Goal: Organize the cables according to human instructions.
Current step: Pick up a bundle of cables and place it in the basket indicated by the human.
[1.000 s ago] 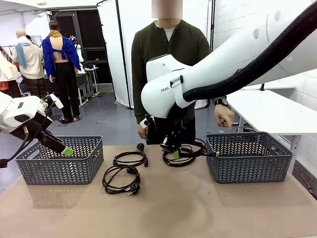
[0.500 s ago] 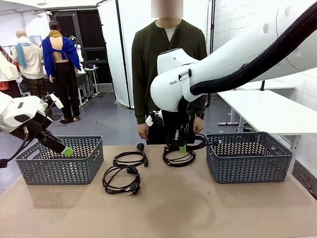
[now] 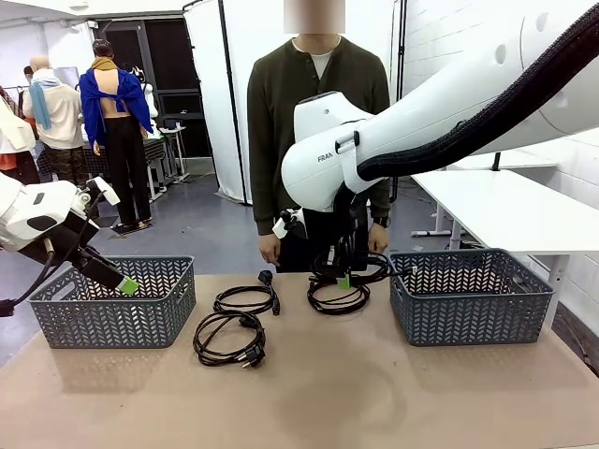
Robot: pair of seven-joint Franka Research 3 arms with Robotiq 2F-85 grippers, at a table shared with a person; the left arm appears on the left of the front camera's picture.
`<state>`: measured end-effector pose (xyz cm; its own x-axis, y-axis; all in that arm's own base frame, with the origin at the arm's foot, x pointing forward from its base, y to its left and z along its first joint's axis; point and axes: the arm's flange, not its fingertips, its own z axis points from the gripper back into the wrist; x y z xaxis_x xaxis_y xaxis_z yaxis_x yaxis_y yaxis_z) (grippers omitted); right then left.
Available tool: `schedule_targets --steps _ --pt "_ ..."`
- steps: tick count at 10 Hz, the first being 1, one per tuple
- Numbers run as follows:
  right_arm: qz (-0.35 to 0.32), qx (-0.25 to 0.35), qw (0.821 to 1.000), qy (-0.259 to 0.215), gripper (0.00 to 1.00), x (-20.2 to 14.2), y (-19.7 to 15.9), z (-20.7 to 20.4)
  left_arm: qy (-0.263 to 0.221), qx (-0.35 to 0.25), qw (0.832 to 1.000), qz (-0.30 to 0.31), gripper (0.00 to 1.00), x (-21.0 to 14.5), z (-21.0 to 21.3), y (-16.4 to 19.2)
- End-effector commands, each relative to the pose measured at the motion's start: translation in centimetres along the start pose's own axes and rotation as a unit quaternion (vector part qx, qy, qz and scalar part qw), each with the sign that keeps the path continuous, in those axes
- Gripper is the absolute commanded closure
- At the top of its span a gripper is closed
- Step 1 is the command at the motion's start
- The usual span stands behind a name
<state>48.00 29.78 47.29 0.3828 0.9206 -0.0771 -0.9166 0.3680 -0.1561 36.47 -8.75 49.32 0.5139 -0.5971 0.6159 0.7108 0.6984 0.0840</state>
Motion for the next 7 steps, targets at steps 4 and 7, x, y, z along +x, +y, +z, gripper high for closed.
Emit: schedule_targets --steps 4,7 --pt "0.065 -0.002 0.998 0.018 1.0 -6.7 -5.2 0.8 0.0 0.002 1.0 0.006 0.0 0.0 0.0 0.1" --pt "0.081 -0.006 0.997 -0.018 1.0 -11.4 -8.2 0.8 0.0 0.002 1.0 0.006 0.0 0.0 0.0 0.1"
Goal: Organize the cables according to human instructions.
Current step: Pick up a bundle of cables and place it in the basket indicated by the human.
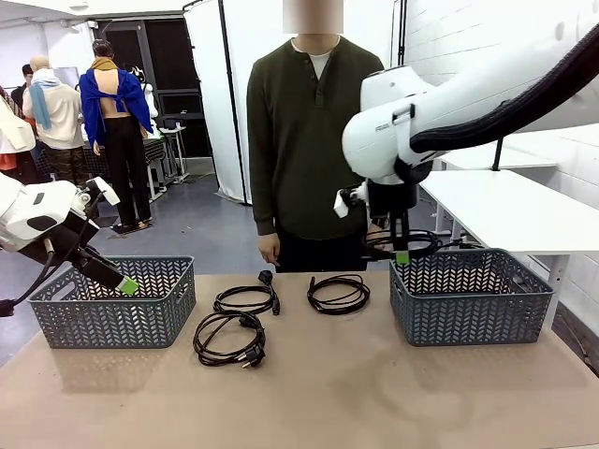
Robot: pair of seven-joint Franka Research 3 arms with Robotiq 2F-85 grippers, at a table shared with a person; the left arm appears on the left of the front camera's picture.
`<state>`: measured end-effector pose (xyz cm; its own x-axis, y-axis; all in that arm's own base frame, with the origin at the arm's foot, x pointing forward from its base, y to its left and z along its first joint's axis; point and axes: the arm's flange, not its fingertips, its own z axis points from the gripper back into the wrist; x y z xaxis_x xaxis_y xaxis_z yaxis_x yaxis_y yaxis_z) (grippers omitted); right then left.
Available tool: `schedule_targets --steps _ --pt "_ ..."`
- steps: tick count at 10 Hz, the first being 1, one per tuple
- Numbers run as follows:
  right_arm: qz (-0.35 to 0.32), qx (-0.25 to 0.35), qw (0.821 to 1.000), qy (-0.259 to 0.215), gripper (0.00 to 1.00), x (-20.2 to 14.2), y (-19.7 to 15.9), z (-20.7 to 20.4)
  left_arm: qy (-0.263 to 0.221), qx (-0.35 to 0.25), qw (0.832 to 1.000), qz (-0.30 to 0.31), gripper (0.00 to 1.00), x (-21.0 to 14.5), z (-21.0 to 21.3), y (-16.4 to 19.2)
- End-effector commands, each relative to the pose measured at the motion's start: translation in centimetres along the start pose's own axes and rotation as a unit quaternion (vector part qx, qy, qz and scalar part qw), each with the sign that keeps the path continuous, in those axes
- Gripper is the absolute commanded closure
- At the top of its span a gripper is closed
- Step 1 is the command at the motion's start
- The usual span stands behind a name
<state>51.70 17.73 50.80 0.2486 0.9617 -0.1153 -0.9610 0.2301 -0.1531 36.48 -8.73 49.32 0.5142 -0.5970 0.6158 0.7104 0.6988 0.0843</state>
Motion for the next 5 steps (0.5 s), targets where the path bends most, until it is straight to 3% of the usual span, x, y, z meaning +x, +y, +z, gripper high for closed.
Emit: schedule_targets --steps 1,5 --pt "0.012 -0.001 0.999 -0.035 1.0 -3.3 -0.4 -1.1 0.0 0.002 1.0 0.006 0.0 0.0 0.0 0.1" --pt "0.031 0.003 0.998 -0.053 1.0 -9.0 -3.4 -3.7 0.0 0.002 1.0 0.006 0.0 0.0 0.0 0.1"
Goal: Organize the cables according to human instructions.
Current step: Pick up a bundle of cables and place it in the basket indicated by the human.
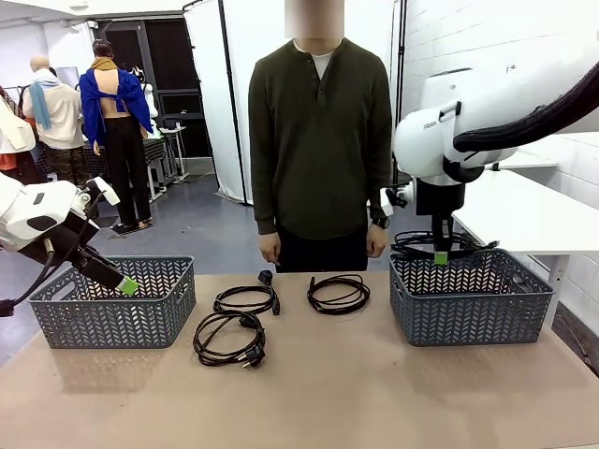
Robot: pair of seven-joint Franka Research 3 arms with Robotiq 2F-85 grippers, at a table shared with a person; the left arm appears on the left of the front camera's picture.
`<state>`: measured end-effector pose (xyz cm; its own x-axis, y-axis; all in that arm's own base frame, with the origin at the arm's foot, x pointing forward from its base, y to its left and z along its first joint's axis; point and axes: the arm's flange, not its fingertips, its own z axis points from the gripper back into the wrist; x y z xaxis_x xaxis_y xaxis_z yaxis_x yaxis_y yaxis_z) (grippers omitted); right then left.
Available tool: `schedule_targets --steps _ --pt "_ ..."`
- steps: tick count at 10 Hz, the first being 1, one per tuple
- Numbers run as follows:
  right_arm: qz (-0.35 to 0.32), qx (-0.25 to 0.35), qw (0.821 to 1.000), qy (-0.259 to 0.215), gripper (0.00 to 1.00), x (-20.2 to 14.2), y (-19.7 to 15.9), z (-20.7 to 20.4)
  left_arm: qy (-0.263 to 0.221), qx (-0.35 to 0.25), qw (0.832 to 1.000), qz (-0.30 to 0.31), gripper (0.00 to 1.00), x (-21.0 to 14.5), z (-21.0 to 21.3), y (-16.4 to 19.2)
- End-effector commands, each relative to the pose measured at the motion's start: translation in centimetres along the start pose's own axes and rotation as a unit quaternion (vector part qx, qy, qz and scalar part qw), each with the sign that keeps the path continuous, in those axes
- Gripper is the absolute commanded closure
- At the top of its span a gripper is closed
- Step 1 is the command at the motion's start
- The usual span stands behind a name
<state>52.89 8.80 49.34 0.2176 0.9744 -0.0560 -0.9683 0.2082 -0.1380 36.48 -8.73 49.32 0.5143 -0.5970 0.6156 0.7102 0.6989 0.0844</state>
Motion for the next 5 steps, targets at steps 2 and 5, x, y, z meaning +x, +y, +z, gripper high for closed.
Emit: schedule_targets --steps 2,5 --pt "0.041 0.007 0.999 -0.025 1.0 -2.4 -1.9 -1.9 0.0 0.002 1.0 0.006 0.0 0.0 0.0 0.1" --pt "0.074 0.007 0.997 -0.037 1.0 -3.0 -2.8 -3.1 0.0 0.002 1.0 0.006 0.0 0.0 0.0 0.1"
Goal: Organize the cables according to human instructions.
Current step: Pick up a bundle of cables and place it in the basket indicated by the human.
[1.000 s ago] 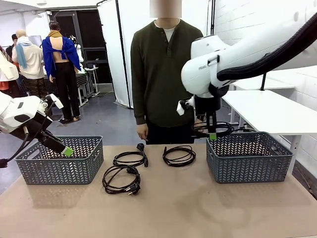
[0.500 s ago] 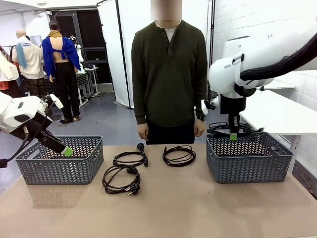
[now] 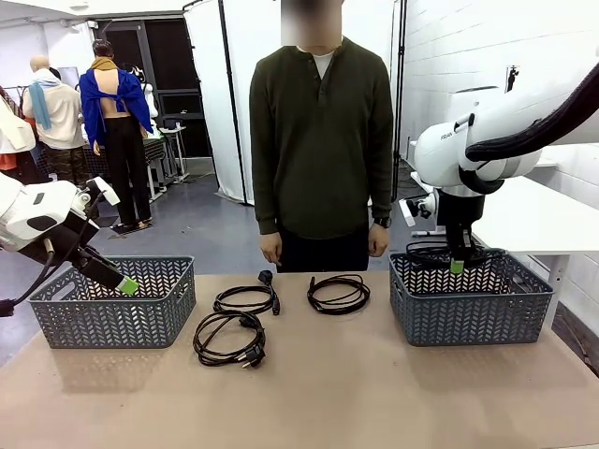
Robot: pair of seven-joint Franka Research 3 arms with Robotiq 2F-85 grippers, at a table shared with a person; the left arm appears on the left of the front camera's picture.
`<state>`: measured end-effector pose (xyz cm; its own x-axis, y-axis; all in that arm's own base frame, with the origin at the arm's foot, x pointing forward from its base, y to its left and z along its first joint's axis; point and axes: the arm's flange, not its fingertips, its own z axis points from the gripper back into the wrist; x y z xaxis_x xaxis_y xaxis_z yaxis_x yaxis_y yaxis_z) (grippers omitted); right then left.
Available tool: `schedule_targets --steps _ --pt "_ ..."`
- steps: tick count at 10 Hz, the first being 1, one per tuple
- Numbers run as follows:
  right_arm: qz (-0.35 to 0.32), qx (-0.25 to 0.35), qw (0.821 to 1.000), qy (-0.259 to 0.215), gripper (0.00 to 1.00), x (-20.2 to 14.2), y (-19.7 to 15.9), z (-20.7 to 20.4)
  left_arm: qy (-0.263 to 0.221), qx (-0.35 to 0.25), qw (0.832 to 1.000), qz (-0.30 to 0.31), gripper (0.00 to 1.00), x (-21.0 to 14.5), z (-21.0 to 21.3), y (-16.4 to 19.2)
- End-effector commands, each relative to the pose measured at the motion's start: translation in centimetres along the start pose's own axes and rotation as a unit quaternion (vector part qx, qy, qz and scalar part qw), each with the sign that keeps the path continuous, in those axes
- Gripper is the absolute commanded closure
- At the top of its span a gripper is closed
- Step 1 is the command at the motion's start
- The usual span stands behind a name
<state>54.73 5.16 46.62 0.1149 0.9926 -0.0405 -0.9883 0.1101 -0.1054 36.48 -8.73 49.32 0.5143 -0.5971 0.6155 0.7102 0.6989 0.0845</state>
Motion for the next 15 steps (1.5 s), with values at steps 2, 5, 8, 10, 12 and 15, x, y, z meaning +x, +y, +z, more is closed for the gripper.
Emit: schedule_targets --steps 2,5,8,10,12,15 --pt "-0.011 0.0 1.0 0.003 1.0 0.0 0.2 0.4 0.0 0.002 1.0 0.006 0.0 0.0 0.0 0.1" --pt "-0.004 0.001 1.0 0.001 1.0 0.1 0.1 0.0 0.0 0.002 1.0 0.006 0.0 0.0 0.0 0.1" --pt "0.025 -0.004 1.0 0.002 1.0 -0.4 -0.9 -1.0 0.0 0.002 1.0 0.006 0.0 0.0 0.0 0.1" --pt "0.032 -0.014 0.999 0.002 1.0 -0.9 -1.2 -1.8 0.0 0.002 1.0 0.006 0.0 0.0 0.0 0.1" --pt "0.038 -0.003 0.999 -0.009 1.0 -1.3 -1.7 -2.9 0.0 0.002 1.0 0.006 0.0 0.0 0.0 0.1" --pt "0.045 0.005 0.999 -0.012 0.83 -1.5 -2.4 -3.9 0.0 0.002 1.0 0.006 0.0 0.0 0.0 0.1"
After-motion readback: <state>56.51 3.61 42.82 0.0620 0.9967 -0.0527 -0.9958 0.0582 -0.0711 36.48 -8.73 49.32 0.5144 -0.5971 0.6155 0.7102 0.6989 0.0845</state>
